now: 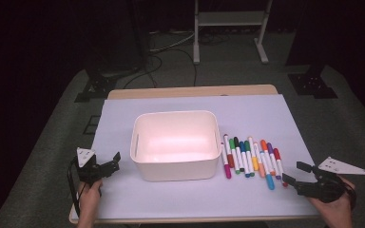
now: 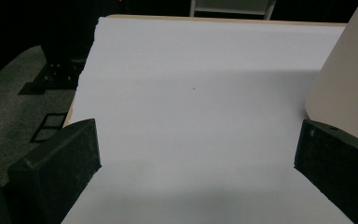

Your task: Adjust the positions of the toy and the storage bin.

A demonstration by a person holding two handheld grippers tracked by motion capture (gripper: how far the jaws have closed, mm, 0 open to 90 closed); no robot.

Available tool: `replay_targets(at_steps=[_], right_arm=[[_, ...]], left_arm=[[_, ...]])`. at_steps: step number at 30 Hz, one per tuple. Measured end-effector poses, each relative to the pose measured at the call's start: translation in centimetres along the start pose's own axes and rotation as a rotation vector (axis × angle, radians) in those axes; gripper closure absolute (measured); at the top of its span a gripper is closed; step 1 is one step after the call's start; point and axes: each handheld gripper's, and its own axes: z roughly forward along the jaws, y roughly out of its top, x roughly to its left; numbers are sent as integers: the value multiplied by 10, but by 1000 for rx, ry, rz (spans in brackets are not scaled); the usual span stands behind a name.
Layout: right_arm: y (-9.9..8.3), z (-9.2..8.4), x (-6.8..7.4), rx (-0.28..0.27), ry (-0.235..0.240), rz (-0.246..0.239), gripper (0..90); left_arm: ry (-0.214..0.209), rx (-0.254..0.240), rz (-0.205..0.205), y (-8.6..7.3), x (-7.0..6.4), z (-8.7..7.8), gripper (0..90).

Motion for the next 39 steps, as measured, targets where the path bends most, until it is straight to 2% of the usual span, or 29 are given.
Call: replay_targets(at_steps=[9, 11, 19, 26, 35, 36, 39], right_arm=[[3, 8, -8, 29, -1, 18, 179], [5, 13, -9, 44, 5, 51, 184], [9, 30, -7, 122, -4, 27, 186], [10, 33, -7, 135, -12, 26, 187], [14, 36, -12, 155, -33, 41, 233], [15, 38, -14, 164, -39, 47, 269], [16, 40, -16, 178, -44, 63, 293]], left_arm=[[-1, -3, 16, 0, -2, -1, 0], [-1, -3, 16, 0, -2, -1, 0], [-3, -6, 22, 0, -2, -1, 0], [-5, -3, 31, 0, -2, -1, 0], [-6, -5, 31, 0, -2, -1, 0], [-6, -5, 31, 0, -3, -1, 0], [-7, -6, 31, 0, -3, -1, 0]])
